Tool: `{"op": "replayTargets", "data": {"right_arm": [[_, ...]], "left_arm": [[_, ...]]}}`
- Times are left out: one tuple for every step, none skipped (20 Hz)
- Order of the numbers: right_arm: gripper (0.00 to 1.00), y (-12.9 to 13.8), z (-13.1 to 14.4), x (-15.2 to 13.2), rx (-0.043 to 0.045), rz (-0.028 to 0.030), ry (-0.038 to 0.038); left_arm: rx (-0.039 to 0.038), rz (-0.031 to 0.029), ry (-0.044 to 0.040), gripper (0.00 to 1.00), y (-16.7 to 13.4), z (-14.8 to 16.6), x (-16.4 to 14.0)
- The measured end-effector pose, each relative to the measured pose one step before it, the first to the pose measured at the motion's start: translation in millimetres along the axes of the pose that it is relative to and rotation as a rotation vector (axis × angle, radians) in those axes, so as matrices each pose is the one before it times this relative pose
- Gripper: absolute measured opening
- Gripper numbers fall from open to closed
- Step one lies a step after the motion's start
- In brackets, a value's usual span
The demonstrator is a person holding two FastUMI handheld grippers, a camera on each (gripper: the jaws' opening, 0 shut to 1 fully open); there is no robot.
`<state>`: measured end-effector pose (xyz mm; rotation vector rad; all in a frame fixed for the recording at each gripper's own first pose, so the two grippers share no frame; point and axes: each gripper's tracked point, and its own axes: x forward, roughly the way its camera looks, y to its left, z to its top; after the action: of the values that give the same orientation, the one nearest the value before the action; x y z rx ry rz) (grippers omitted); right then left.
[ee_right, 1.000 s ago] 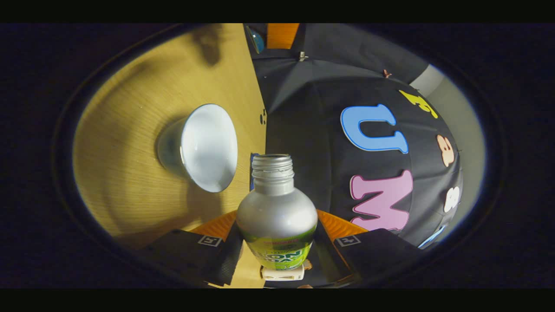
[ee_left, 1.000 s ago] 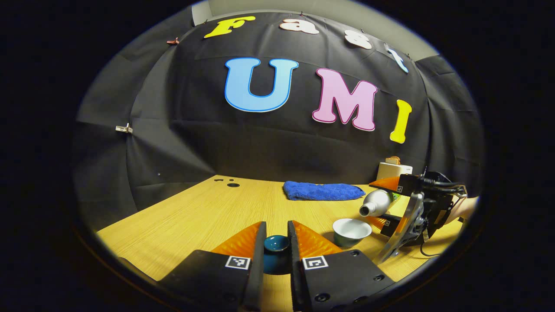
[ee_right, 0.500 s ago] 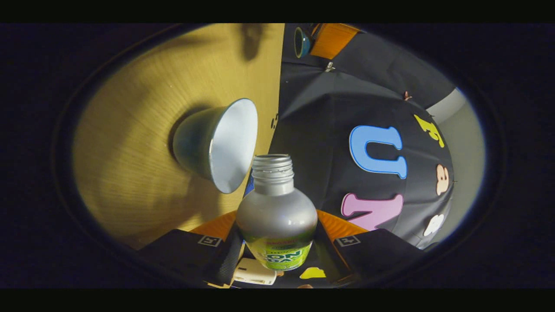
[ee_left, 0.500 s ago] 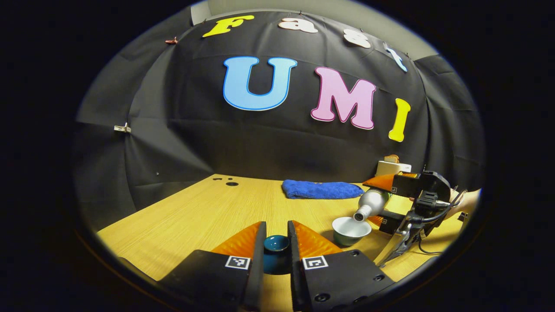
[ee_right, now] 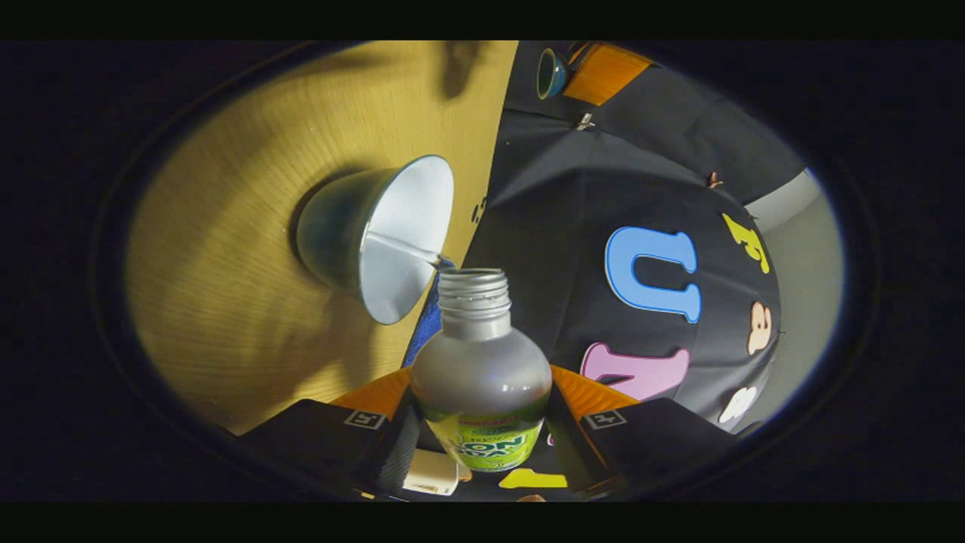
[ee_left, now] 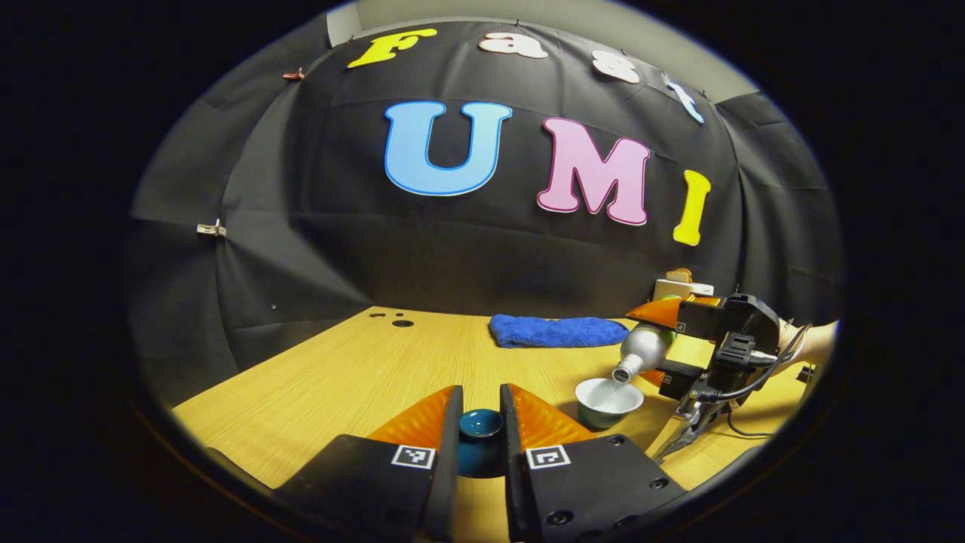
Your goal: Open the teacup lid with one hand, grasp the water bottle and pour water into the teacup with the other hand; after pouring, place the water bottle on the coaster and then close the teacup lid.
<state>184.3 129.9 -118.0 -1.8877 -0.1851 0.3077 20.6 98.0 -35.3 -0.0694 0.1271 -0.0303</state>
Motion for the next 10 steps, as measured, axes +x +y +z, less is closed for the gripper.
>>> {"op": "replayTargets", "data": {"right_arm": [[0.80,-0.57,1.34,1.42,-0.00398,-0.00067,-0.00127],[0.80,-1.15,1.11,-0.06,-0.01235,-0.00284,-0.00253],[0.79,-2.46,2.19,1.84,-0.02175,-0.00691,-0.00505],[0.79,-2.92,0.37,0.62,-0.02077,-0.00863,-0.00514],[0.79,-3.44,-0.69,1.92,-0.01402,-0.00766,-0.00534],[0.80,-1.97,-0.39,0.97,-0.00376,-0.00253,-0.00338],[0.79,-0.75,-1.46,3.15,0.00050,-0.00376,-0.00161],[0.79,-1.08,0.29,0.69,-0.00029,-0.00309,-0.00089],[0.79,-2.72,0.12,0.01,-0.00552,-0.00597,-0.00128],[0.79,-2.05,0.05,-0.99,-0.00751,-0.00582,-0.00074]], "left_arm": [[0.00228,0.00147,-0.00185,0.32,0.63,0.39,0.11],[0.00116,0.00077,0.00002,0.32,0.46,0.89,-0.27],[-0.00046,-0.00082,0.00072,0.30,-1.09,-0.77,0.24],[-0.00176,-0.00255,0.00114,0.30,-0.47,-0.09,0.06],[-0.00295,-0.00118,0.00081,0.30,-0.64,-0.37,-1.56],[-0.00322,-0.00133,-0.00041,0.30,-0.63,1.05,-0.38],[-0.00141,0.00147,0.00055,0.30,0.55,-1.15,-0.24],[-0.00020,0.00222,0.00084,0.30,0.73,-0.06,-0.20],[-0.00116,0.00111,-0.00097,0.30,0.60,-0.05,-1.25],[-0.00303,0.00252,-0.00057,0.30,1.29,0.95,-0.24]]}}
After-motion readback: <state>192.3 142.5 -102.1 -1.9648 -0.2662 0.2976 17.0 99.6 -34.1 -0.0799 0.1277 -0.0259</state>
